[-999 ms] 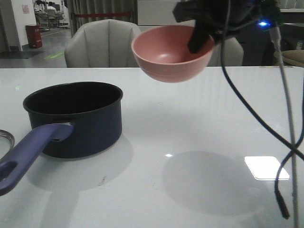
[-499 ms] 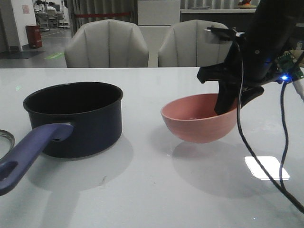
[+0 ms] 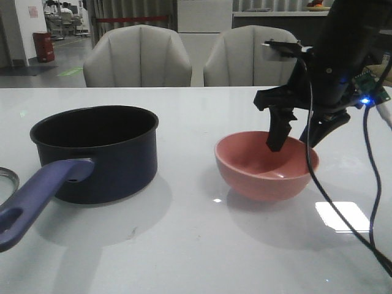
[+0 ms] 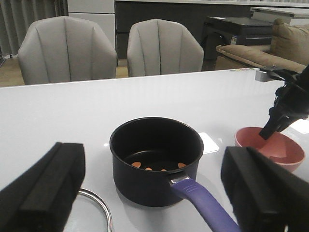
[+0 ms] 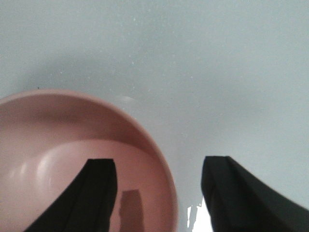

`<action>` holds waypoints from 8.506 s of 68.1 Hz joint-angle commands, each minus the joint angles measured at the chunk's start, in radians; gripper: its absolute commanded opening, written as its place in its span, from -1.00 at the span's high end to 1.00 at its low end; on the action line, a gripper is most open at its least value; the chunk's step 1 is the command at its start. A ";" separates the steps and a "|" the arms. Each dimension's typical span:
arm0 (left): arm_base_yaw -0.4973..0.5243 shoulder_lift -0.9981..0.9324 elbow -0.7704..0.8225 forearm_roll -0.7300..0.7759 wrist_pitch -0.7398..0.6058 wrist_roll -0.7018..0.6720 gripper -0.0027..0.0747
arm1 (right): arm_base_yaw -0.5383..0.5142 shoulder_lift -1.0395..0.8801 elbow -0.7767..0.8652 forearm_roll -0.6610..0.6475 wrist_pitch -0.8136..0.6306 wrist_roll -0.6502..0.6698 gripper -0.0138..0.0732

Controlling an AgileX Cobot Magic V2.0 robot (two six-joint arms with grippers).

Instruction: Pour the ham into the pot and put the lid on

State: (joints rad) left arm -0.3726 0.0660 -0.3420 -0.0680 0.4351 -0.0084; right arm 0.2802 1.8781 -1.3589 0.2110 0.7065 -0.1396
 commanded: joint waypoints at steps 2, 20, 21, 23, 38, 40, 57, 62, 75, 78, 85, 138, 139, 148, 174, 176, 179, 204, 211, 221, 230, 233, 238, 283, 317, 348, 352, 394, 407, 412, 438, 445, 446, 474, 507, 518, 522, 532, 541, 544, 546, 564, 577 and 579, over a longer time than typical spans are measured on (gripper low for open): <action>-0.007 0.013 -0.023 -0.009 -0.084 -0.001 -0.64 | -0.008 -0.140 -0.027 -0.023 -0.020 -0.004 -0.50; -0.007 0.013 -0.023 -0.009 -0.084 -0.001 -0.64 | -0.008 -0.454 0.171 -0.027 -0.185 -0.005 -0.50; -0.007 0.013 -0.023 -0.009 -0.084 -0.001 -0.64 | -0.008 -0.481 0.201 -0.027 -0.203 -0.005 -0.50; -0.007 0.013 -0.023 -0.009 -0.084 -0.001 -0.64 | -0.008 -0.516 0.224 -0.027 -0.222 -0.005 -0.50; -0.007 0.013 -0.023 -0.009 -0.084 -0.001 -0.64 | -0.008 -0.771 0.448 -0.027 -0.324 -0.005 -0.50; -0.007 0.013 -0.023 -0.009 -0.084 -0.001 -0.64 | -0.008 -0.797 0.478 -0.027 -0.338 -0.005 -0.50; -0.007 0.013 -0.023 -0.009 -0.092 -0.001 -0.64 | -0.008 -1.157 0.735 -0.027 -0.450 -0.005 -0.50; -0.007 0.013 -0.023 -0.009 -0.092 -0.001 -0.64 | -0.008 -1.264 0.805 -0.027 -0.476 -0.005 -0.50; -0.007 0.013 -0.019 -0.009 -0.092 -0.001 -0.64 | -0.008 -1.525 0.983 -0.026 -0.604 -0.005 -0.50; -0.007 0.013 -0.015 -0.009 -0.092 -0.001 -0.64 | -0.008 -1.575 1.024 -0.026 -0.664 -0.005 -0.50; -0.007 0.013 -0.012 -0.011 -0.093 -0.001 -0.64 | -0.008 -1.640 1.100 -0.027 -0.765 -0.008 -0.50; -0.007 0.250 -0.272 0.164 0.157 -0.211 -0.83 | -0.006 -1.651 1.214 -0.026 -0.750 -0.008 0.32; -0.007 0.267 -0.281 0.187 0.168 -0.236 -0.83 | -0.006 -1.651 1.214 -0.026 -0.750 -0.008 0.32; -0.007 0.434 -0.360 0.354 0.254 -0.399 -0.83 | -0.006 -1.651 1.214 -0.026 -0.750 -0.008 0.32; 0.066 0.927 -0.498 0.353 0.360 -0.480 -0.82 | -0.006 -1.651 1.214 -0.026 -0.750 -0.008 0.32; 0.087 0.945 -0.507 0.350 0.360 -0.480 -0.82 | -0.006 -1.651 1.214 -0.026 -0.750 -0.008 0.32; 0.119 0.977 -0.525 0.331 0.360 -0.478 -0.82 | -0.006 -1.651 1.214 -0.026 -0.750 -0.008 0.32; 0.425 1.281 -0.717 -0.087 0.505 -0.074 -0.82 | -0.006 -1.651 1.214 -0.026 -0.750 -0.008 0.32; 0.443 1.346 -0.726 -0.080 0.493 -0.055 -0.82 | -0.006 -1.651 1.214 -0.026 -0.750 -0.008 0.32; 0.443 1.421 -0.757 -0.053 0.481 -0.055 -0.82 | -0.006 -1.651 1.214 -0.026 -0.750 -0.008 0.32; 0.443 1.475 -0.799 -0.051 0.479 -0.036 -0.82 | -0.006 -1.651 1.214 -0.026 -0.750 -0.008 0.32; 0.443 1.495 -0.813 -0.051 0.479 -0.025 -0.82 | -0.006 -1.651 1.214 -0.026 -0.750 -0.008 0.32; 0.443 1.516 -0.828 -0.031 0.479 -0.023 -0.82 | -0.006 -1.651 1.214 -0.026 -0.750 -0.008 0.32; 0.439 1.675 -0.861 -0.036 0.451 0.008 -0.82 | -0.006 -1.651 1.214 -0.026 -0.750 -0.008 0.32; 0.439 1.727 -0.868 -0.097 0.466 0.048 0.01 | -0.006 -1.651 1.214 -0.026 -0.750 -0.008 0.32; 0.439 1.666 -0.964 -0.097 0.528 0.052 0.12 | -0.006 -1.651 1.214 -0.026 -0.750 -0.008 0.32; 0.439 1.638 -0.989 -0.097 0.530 0.070 0.12 | -0.006 -1.651 1.214 -0.026 -0.750 -0.008 0.32; 0.061 1.635 -1.281 -0.103 0.642 0.102 0.12 | -0.006 -1.651 1.214 -0.026 -0.750 -0.008 0.32; -0.005 1.730 -1.399 -0.096 0.722 0.102 0.12 | -0.006 -1.651 1.214 -0.026 -0.750 -0.008 0.32; -0.008 1.777 -1.455 -0.096 0.805 0.102 0.12 | -0.006 -1.651 1.214 -0.026 -0.750 -0.008 0.32; -0.005 1.831 -1.496 -0.003 0.836 0.069 0.12 | -0.006 -1.651 1.214 -0.026 -0.750 -0.008 0.32; -0.002 1.831 -1.496 -0.017 0.835 0.069 0.12 | -0.006 -1.651 1.214 -0.026 -0.750 -0.008 0.32; -0.002 1.831 -1.496 -0.017 0.835 0.069 0.12 | -0.006 -1.651 1.214 -0.026 -0.750 -0.008 0.32; -0.002 1.842 -1.496 -0.070 0.825 0.069 0.12 | -0.006 -1.651 1.214 -0.026 -0.750 -0.008 0.32; 0.000 1.891 -1.496 -0.056 0.825 0.069 -0.40 | -0.006 -1.651 1.214 -0.026 -0.750 -0.008 0.32; 0.002 1.891 -1.496 -0.050 0.824 0.069 -0.61 | -0.006 -1.651 1.214 -0.026 -0.750 -0.008 0.32; 0.002 1.889 -1.498 -0.042 0.824 0.069 -0.61 | -0.006 -1.651 1.214 -0.026 -0.750 -0.008 0.32; 0.004 1.882 -1.540 -0.036 0.834 0.069 -0.59 | -0.006 -1.651 1.214 -0.026 -0.750 -0.008 0.32; 0.004 1.840 -1.557 -0.035 0.819 0.069 -0.58 | -0.006 -1.651 1.214 -0.026 -0.750 -0.008 0.32; 0.004 1.824 -1.557 -0.035 0.810 0.069 -0.58 | -0.006 -1.651 1.214 -0.026 -0.750 -0.008 0.32; 0.004 1.812 -1.557 -0.032 0.803 0.069 -0.58 | -0.006 -1.651 1.214 -0.026 -0.750 -0.008 0.32; 0.004 1.629 -1.505 -0.032 0.718 0.076 -0.58 | -0.006 -1.651 1.214 -0.026 -0.750 -0.008 0.32; 0.004 1.444 -1.364 -0.034 0.628 0.084 -0.58 | -0.006 -1.651 1.214 -0.026 -0.750 -0.008 0.32; 0.004 1.409 -1.329 -0.034 0.612 0.088 -0.58 | -0.006 -1.651 1.214 -0.026 -0.750 -0.008 0.32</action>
State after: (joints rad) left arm -0.3728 1.6092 -1.7225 -0.0914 1.1360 0.0712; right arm 0.2778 0.2215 -0.1154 0.1936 0.0358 -0.1396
